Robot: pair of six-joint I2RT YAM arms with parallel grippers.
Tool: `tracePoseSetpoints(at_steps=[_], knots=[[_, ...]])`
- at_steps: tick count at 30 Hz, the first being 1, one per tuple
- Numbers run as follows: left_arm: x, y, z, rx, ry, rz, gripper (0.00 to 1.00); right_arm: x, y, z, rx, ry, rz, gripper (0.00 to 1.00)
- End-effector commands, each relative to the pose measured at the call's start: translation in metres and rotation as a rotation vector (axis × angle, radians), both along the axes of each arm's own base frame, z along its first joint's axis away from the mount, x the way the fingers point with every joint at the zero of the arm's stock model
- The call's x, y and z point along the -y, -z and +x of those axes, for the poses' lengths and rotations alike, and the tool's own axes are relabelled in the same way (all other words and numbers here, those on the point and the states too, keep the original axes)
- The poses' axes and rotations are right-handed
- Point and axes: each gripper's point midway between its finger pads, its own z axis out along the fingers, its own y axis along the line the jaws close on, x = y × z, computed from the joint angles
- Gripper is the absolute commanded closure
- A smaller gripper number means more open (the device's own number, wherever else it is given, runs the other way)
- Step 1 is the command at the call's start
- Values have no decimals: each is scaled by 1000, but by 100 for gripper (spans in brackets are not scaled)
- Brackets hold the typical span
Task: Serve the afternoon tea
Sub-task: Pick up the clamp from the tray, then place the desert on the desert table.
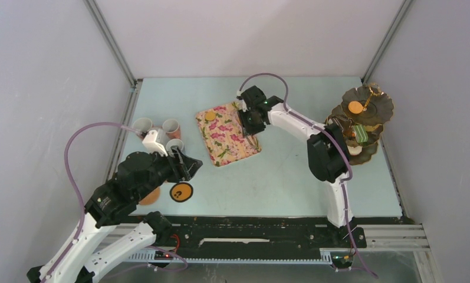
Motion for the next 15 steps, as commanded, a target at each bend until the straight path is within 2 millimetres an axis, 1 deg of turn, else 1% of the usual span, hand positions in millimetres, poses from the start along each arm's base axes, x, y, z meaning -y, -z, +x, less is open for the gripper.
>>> tracePoseSetpoints(at_steps=[1, 3, 4, 5, 7, 9, 11, 13, 14, 15], knots=[[0, -19, 7, 55, -9, -12, 34, -2, -87, -23, -29, 8, 184, 100], [1, -25, 6, 68, 2, -14, 34, 5, -116, -39, -33, 3, 208, 100], [2, -28, 6, 73, 11, -12, 34, 11, -139, -50, -15, 1, 234, 100], [4, -30, 7, 79, 23, -9, 34, 17, -158, -61, -3, -6, 253, 100], [7, -34, 7, 91, 45, 0, 34, 33, -195, -82, 35, -8, 288, 100], [13, -37, 9, 111, 75, 1, 33, 54, -229, -105, 73, 1, 327, 100], [21, -41, 10, 129, 119, -3, 33, 83, -258, -125, 116, 46, 349, 100], [33, -46, 11, 147, 178, -7, 33, 119, -275, -142, 129, 123, 352, 100], [40, -49, 13, 150, 205, -7, 34, 144, -285, -149, 155, 186, 356, 100], [46, -53, 15, 157, 231, -8, 34, 163, -289, -156, 169, 233, 350, 100]])
